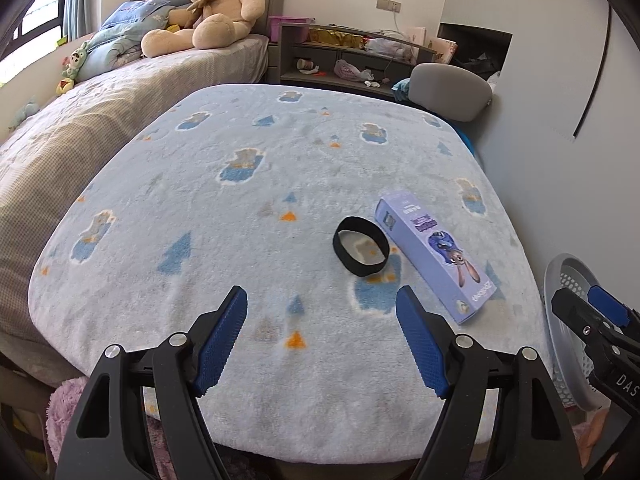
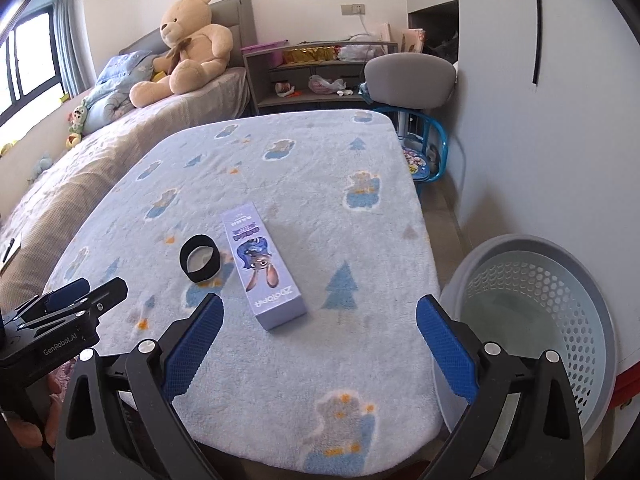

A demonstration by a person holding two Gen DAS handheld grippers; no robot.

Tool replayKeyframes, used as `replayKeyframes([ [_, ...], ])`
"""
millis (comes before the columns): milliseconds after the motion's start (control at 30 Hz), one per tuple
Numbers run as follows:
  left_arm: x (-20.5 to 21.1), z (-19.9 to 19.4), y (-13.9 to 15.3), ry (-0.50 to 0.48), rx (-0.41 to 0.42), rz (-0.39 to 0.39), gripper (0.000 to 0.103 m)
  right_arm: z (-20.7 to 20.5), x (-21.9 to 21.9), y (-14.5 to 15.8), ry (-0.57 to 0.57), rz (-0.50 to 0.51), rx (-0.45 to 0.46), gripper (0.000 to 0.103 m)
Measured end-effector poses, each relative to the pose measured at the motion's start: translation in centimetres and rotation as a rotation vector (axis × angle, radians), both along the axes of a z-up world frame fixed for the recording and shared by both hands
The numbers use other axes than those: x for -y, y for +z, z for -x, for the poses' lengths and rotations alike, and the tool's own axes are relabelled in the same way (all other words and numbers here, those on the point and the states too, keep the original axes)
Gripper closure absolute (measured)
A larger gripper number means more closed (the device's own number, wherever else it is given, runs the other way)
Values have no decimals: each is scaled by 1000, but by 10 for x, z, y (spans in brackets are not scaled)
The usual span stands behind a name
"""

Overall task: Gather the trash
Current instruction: 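Move both tools back from the basket toward the table, then grasp the purple Zootopia box with the right tool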

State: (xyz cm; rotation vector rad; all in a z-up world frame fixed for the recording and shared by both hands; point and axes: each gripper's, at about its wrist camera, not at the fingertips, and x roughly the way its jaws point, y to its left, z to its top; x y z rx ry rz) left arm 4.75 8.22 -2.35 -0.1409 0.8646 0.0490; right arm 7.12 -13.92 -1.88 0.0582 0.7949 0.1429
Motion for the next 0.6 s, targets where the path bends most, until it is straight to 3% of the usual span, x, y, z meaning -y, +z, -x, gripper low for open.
replayKeyframes([
  [600,-39,-14,-17,61,-33,-16,29,-38,-47,-14,117,15,-42,8],
])
